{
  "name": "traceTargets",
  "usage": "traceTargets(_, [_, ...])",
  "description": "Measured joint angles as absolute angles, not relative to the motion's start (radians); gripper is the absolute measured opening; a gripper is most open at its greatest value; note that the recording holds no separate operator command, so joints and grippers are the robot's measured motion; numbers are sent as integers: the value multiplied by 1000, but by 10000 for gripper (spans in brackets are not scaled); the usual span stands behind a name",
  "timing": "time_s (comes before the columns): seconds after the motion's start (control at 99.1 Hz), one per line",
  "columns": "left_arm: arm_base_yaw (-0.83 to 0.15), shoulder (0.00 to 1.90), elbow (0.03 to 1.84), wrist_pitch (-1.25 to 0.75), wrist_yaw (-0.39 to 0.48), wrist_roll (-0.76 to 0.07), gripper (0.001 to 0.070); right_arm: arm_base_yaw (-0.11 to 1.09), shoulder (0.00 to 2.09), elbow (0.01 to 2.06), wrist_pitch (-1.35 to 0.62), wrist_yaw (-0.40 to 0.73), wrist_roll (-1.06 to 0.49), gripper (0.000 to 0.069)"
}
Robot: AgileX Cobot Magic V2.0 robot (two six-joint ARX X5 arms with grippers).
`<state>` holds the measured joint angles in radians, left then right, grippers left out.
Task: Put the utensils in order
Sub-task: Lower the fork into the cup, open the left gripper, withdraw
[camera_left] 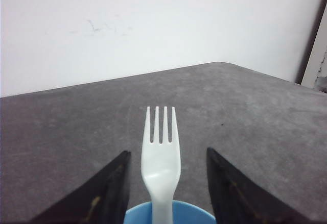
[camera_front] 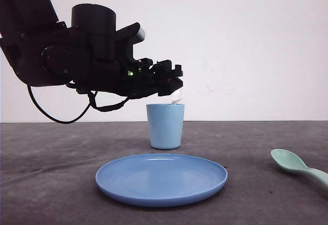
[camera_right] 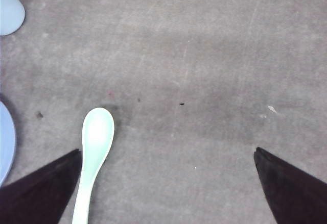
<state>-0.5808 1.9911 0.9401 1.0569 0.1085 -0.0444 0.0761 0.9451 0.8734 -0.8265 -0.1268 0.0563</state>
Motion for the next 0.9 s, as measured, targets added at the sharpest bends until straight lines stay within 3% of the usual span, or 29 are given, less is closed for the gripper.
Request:
traceTargets(0.232, [-579, 1808, 941, 851, 109, -44, 277, 76, 945, 873, -827, -128, 57, 680])
traceTargets(0.474, [-533, 1548, 942, 478, 109, -44, 277, 76, 945, 873, -838, -140, 60, 680])
traceTargets(0.898, [-284, 1000, 942, -157, 98, -44, 276, 179, 945, 873, -849, -161, 126, 680])
